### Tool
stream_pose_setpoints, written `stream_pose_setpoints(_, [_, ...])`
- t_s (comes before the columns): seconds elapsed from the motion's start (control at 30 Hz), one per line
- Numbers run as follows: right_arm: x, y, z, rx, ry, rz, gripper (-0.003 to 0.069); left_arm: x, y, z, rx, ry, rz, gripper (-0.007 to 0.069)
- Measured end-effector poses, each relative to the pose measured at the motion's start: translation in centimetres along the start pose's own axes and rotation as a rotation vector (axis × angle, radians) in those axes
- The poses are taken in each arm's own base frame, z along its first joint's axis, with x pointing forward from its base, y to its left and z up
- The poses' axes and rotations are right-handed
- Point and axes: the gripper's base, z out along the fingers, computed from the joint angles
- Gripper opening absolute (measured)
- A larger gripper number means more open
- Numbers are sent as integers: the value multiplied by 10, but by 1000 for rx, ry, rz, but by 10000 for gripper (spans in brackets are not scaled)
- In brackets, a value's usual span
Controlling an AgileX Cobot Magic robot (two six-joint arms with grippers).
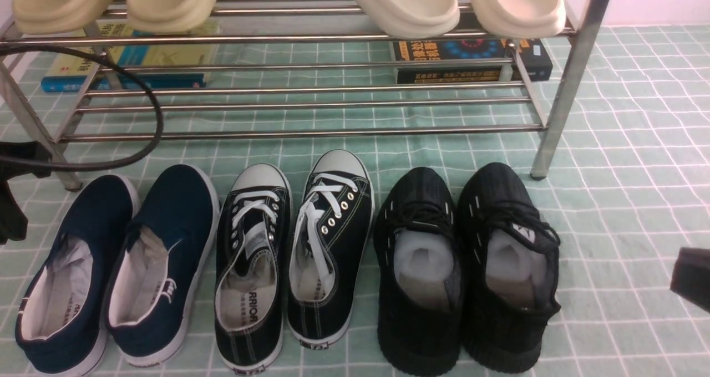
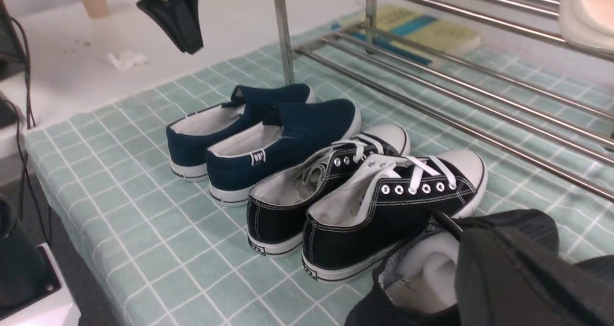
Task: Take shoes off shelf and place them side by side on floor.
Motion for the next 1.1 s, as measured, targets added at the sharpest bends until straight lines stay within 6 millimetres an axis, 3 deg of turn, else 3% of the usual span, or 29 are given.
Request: stream_pose_setpoints(1.1, [8, -1, 8, 4, 37, -1, 3, 0, 9, 0, -103, 3, 41, 124])
